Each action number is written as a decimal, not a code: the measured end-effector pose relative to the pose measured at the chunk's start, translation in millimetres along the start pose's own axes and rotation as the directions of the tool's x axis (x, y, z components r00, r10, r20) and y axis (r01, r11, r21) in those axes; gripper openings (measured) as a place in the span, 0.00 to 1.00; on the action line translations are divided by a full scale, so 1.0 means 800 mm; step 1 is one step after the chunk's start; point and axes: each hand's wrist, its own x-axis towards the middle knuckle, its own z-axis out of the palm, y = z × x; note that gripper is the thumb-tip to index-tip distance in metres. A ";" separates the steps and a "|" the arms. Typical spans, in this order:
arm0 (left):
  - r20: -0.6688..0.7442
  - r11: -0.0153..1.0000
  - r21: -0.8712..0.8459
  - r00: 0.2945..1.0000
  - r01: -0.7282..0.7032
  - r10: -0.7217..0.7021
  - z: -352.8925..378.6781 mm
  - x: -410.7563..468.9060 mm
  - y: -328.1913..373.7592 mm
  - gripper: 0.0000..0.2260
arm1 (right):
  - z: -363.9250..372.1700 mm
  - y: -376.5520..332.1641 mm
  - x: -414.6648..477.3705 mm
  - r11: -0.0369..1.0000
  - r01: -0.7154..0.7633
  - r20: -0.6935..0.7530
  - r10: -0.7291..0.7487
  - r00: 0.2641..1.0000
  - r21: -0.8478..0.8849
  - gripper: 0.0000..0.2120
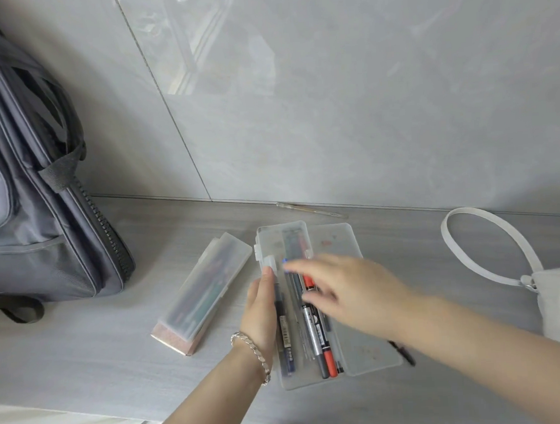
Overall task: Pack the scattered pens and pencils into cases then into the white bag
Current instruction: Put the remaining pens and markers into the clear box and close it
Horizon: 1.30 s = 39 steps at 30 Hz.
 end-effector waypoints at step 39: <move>-0.080 0.972 0.234 0.997 0.020 -0.001 -0.039 0.010 0.031 0.15 | 0.065 0.049 0.051 0.922 -0.114 -0.385 0.263 0.884 0.370 0.17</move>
